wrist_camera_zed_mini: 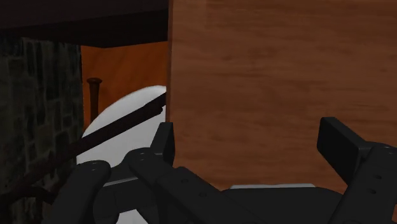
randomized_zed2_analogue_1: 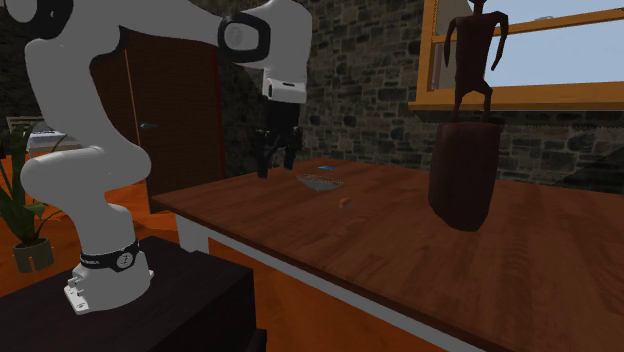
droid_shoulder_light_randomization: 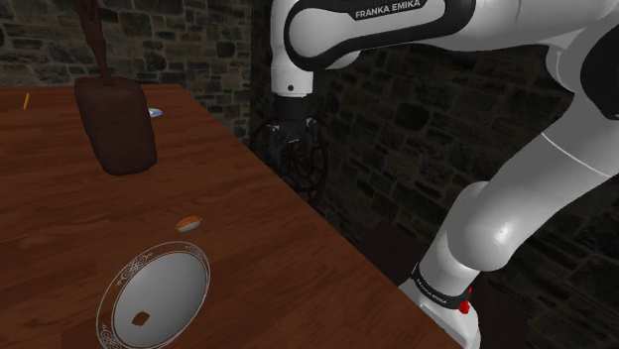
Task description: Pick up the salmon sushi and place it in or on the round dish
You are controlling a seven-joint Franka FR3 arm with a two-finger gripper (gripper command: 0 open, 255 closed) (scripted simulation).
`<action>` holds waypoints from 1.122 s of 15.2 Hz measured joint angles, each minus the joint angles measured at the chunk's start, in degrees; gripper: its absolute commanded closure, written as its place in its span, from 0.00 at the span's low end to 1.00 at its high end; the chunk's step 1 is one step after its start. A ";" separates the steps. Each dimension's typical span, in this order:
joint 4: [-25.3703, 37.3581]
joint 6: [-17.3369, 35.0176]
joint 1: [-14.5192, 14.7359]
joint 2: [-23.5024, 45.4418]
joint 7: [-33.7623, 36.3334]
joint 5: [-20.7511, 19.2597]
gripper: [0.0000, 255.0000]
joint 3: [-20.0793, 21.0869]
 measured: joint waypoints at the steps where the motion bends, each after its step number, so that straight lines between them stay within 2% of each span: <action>1: 1.11 0.56 0.33 1.81 0.98 0.13 0.00 0.70; 11: 16.64 4.01 4.63 22.32 11.24 -1.78 0.00 6.30; 17: 29.86 3.17 8.93 35.68 17.02 -4.57 0.00 7.75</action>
